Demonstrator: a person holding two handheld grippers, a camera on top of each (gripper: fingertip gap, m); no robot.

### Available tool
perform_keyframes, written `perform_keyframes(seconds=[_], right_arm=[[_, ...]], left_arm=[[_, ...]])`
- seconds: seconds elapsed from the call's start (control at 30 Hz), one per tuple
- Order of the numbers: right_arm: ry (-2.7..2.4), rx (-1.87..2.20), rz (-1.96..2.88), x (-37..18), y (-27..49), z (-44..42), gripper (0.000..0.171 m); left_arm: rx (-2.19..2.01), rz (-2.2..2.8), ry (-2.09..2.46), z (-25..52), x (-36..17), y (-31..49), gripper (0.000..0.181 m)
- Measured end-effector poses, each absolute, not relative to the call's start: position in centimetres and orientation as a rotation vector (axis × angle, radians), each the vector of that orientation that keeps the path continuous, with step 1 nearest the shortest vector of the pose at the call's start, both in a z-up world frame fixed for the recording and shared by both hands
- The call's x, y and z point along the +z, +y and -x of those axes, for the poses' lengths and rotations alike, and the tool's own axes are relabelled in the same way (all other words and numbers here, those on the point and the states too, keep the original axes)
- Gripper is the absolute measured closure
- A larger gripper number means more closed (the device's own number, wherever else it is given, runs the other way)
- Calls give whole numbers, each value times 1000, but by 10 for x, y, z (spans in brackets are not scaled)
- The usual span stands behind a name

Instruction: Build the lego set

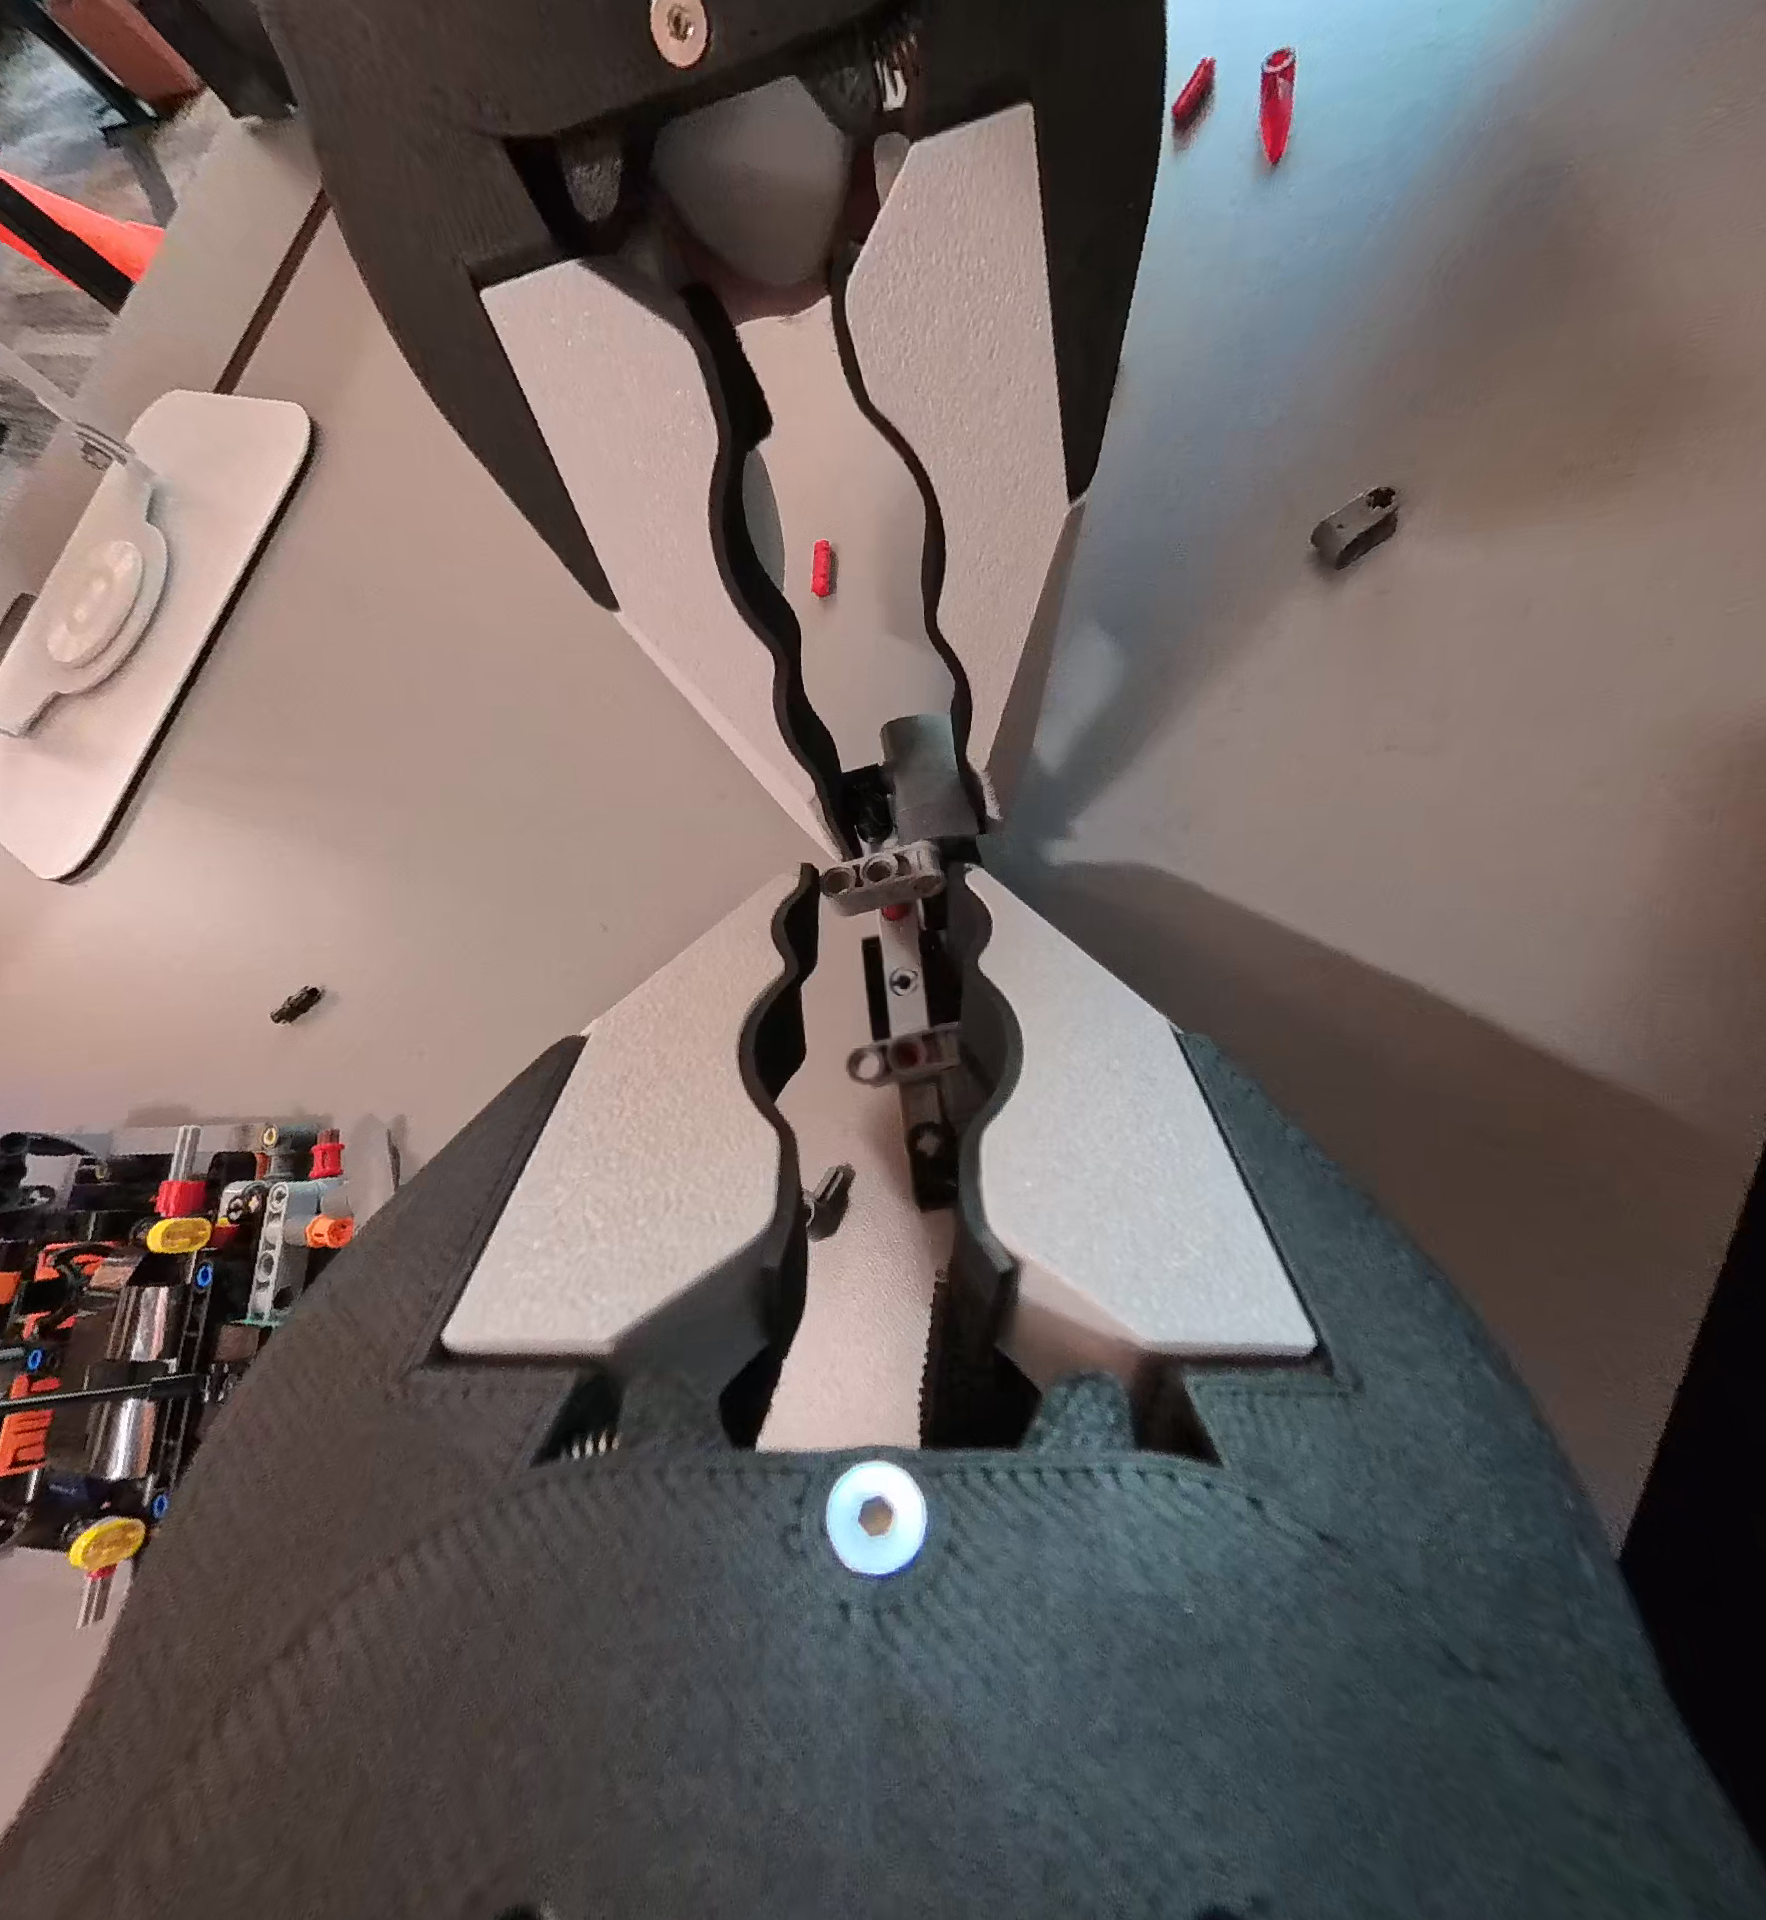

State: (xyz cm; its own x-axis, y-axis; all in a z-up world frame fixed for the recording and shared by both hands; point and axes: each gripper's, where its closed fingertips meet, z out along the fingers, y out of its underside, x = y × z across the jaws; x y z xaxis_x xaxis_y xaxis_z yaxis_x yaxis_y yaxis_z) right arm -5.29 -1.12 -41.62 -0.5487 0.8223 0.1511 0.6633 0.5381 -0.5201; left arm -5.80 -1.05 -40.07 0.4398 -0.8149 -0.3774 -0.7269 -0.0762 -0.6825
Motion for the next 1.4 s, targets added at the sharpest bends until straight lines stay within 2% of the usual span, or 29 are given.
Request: perform_keyframes(seconds=[0.9, 1.03, 1.4], right_arm=[[-2392, 576, 1279, -419, -11, 54, 147], [-2336, 638, 1327, -409, -6, 54, 141], [-2222, 824, 1422, -395, -7, 63, 158]], left_arm=[[-192, 1818, 1294, 59, -406, -11, 159], [-201, 1817, 1285, 60, -407, -9, 158], [-192, 1796, 1287, 60, -409, -9, 159]])
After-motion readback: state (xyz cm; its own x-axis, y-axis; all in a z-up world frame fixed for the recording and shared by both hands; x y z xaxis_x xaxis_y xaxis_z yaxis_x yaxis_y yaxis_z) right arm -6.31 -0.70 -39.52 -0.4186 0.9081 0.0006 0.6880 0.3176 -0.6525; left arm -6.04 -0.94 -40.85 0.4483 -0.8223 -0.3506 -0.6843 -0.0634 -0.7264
